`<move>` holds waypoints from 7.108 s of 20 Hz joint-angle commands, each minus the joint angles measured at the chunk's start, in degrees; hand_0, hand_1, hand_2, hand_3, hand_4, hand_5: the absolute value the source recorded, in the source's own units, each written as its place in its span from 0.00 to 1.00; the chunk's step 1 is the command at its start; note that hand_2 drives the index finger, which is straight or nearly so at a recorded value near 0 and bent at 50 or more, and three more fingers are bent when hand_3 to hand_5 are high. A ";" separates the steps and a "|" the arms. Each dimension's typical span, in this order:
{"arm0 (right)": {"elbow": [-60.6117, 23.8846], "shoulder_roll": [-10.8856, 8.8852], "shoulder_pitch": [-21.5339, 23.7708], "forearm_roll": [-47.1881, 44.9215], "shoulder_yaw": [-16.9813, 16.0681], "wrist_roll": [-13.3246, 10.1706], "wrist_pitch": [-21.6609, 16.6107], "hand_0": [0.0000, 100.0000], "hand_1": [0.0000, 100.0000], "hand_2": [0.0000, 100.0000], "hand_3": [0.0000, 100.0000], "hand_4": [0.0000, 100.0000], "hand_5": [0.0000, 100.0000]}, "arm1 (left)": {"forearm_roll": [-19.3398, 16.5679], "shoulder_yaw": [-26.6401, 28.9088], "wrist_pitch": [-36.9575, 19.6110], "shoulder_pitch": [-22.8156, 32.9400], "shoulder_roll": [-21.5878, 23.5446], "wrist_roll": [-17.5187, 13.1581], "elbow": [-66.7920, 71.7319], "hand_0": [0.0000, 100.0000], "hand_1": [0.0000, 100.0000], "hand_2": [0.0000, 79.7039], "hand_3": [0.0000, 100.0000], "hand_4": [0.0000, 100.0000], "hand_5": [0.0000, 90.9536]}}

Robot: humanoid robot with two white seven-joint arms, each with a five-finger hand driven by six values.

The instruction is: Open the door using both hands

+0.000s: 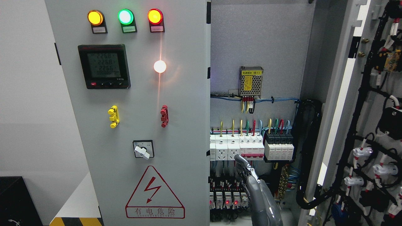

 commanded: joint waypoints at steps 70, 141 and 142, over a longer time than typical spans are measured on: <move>24.82 -6.78 -26.00 -18.34 -0.41 8.49 6.68 0.19 0.00 0.00 0.00 0.00 0.00 | -0.17 0.09 0.02 0.79 -0.02 -0.02 -0.04 0.00 0.00 0.00 0.00 0.00 0.00; 31.33 -8.89 -31.98 -24.76 -0.23 27.30 9.49 0.19 0.00 0.00 0.00 0.00 0.00 | -0.17 0.09 0.02 0.79 -0.02 -0.02 -0.04 0.00 0.00 0.00 0.00 0.00 0.00; 31.41 -8.89 -32.06 -24.76 -0.32 27.74 9.49 0.19 0.00 0.00 0.00 0.00 0.00 | -0.17 0.09 0.02 0.79 -0.02 -0.02 -0.04 0.00 0.00 0.00 0.00 0.00 0.00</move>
